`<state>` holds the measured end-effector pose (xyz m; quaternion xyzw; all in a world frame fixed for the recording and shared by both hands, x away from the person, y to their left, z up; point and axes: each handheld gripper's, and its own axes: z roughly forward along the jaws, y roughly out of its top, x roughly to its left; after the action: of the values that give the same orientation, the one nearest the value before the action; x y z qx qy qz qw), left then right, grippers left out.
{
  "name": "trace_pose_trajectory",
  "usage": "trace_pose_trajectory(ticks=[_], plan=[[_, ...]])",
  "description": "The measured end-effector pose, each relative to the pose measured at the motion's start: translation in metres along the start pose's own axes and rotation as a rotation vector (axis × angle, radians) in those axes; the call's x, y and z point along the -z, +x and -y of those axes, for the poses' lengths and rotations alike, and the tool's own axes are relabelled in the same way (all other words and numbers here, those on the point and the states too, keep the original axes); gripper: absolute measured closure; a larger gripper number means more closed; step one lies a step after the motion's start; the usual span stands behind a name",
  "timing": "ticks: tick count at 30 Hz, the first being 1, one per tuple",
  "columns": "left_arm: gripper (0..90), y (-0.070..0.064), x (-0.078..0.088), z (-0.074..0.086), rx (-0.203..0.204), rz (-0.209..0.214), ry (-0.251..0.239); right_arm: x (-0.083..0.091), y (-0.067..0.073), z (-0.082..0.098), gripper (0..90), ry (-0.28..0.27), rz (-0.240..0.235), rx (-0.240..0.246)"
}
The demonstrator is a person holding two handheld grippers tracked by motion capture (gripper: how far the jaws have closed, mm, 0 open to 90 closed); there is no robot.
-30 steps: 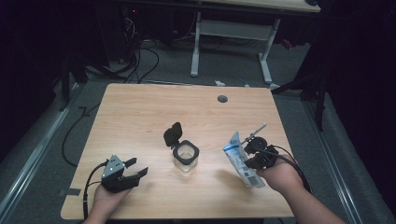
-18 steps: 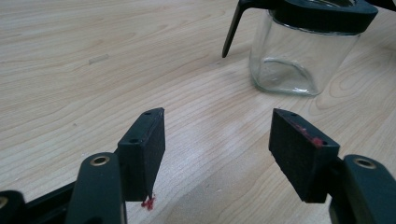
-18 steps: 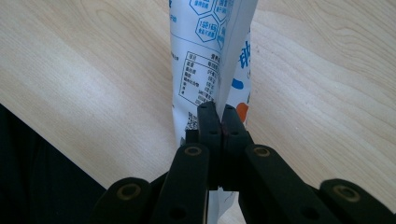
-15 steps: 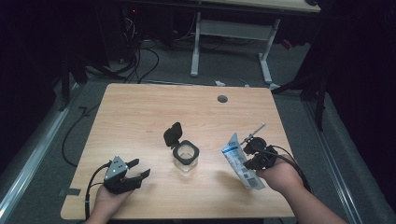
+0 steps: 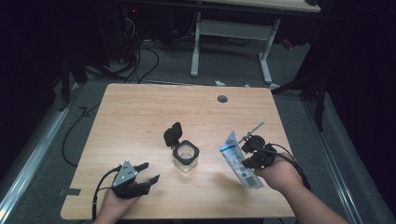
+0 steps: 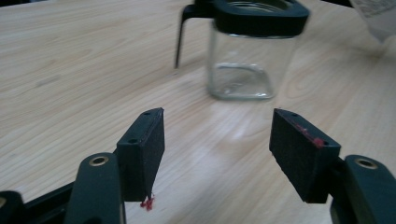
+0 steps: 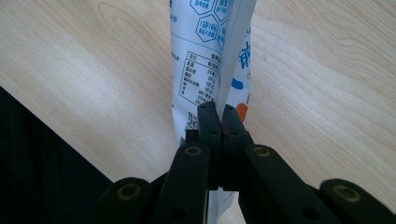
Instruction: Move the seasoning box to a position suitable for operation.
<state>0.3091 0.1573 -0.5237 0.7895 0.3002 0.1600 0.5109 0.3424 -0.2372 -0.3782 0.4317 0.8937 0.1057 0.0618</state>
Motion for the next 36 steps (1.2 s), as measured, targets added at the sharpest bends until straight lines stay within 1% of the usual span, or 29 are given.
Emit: trace_pose_trajectory(ticks=[4, 5, 6, 7, 11, 13, 17, 18, 19, 21, 22, 23, 24, 25, 26, 28, 31, 32, 33, 34, 35, 36], plan=[[35.8, -0.019, -0.011, -0.003, -0.032, 0.056, 0.001, 0.000, 0.004, -0.004, 90.0, -0.005, -0.002, 0.010], [35.8, -0.025, -0.015, -0.004, -0.045, 0.076, 0.002, 0.000, 0.004, -0.004, 90.0, -0.006, -0.002, 0.017], [35.9, -0.029, -0.018, -0.005, -0.052, 0.092, 0.004, -0.001, 0.006, -0.005, 90.0, -0.007, -0.009, 0.014], [35.9, -0.033, -0.021, -0.006, -0.054, 0.101, -0.004, -0.002, 0.007, -0.007, 90.0, -0.008, -0.010, 0.025], [36.0, -0.048, -0.031, -0.012, -0.063, 0.145, -0.016, -0.004, 0.012, -0.011, 90.0, -0.004, -0.018, 0.030], [36.0, -0.053, -0.034, -0.015, -0.069, 0.156, -0.024, -0.006, 0.014, -0.012, 90.0, -0.007, -0.022, 0.035], [36.1, -0.064, -0.043, -0.020, -0.074, 0.178, -0.036, -0.007, 0.019, -0.017, 90.0, -0.007, -0.024, 0.054], [35.8, -0.067, -0.046, -0.020, -0.072, 0.183, -0.048, -0.006, 0.022, -0.017, 90.0, 0.003, -0.024, 0.033], [34.9, -0.069, -0.048, -0.021, -0.074, 0.184, -0.057, -0.006, 0.021, -0.019, 90.0, -0.006, -0.027, 0.061], [34.5, -0.073, -0.054, -0.025, -0.061, 0.198, -0.051, -0.006, 0.025, -0.021, 90.0, -0.004, -0.031, 0.061], [34.2, -0.075, -0.058, -0.026, -0.047, 0.208, -0.049, -0.005, 0.026, -0.022, 90.0, -0.004, -0.029, 0.061], [33.8, -0.077, -0.061, -0.027, -0.035, 0.222, -0.042, -0.005, 0.027, -0.024, 90.0, -0.005, -0.029, 0.066], [33.2, -0.078, -0.064, -0.029, -0.031, 0.233, -0.030, -0.005, 0.028, -0.025, 90.0, -0.008, -0.032, 0.073], [32.7, -0.080, -0.067, -0.030, -0.030, 0.235, -0.026, -0.005, 0.030, -0.026, 90.0, -0.007, -0.030, 0.075], [32.3, -0.083, -0.070, -0.031, -0.038, 0.234, -0.022, -0.005, 0.031, -0.028, 90.0, -0.010, -0.035, 0.082], [32.3, -0.086, -0.075, -0.033, -0.048, 0.240, -0.010, -0.004, 0.035, -0.030, 90.0, -0.008, -0.038, 0.076], [31.8, -0.093, -0.081, -0.035, -0.071, 0.238, -0.006, -0.003, 0.039, -0.033, 90.0, -0.011, -0.039, 0.095], [31.6, -0.095, -0.083, -0.035, -0.081, 0.236, -0.008, -0.002, 0.041, -0.034, 90.0, -0.008, -0.040, 0.088], [31.4, -0.096, -0.084, -0.036, -0.090, 0.233, -0.006, -0.002, 0.041, -0.035, 90.0, -0.012, -0.042, 0.097], [30.9, -0.098, -0.085, -0.036, -0.098, 0.230, -0.008, -0.002, 0.043, -0.036, 90.0, -0.008, -0.040, 0.092], [30.5, -0.099, -0.087, -0.036, -0.101, 0.228, -0.011, -0.002, 0.043, -0.037, 90.0, -0.012, -0.042, 0.102], [30.4, -0.100, -0.088, -0.037, -0.107, 0.226, -0.013, -0.002, 0.045, -0.039, 90.0, -0.007, -0.040, 0.100]])
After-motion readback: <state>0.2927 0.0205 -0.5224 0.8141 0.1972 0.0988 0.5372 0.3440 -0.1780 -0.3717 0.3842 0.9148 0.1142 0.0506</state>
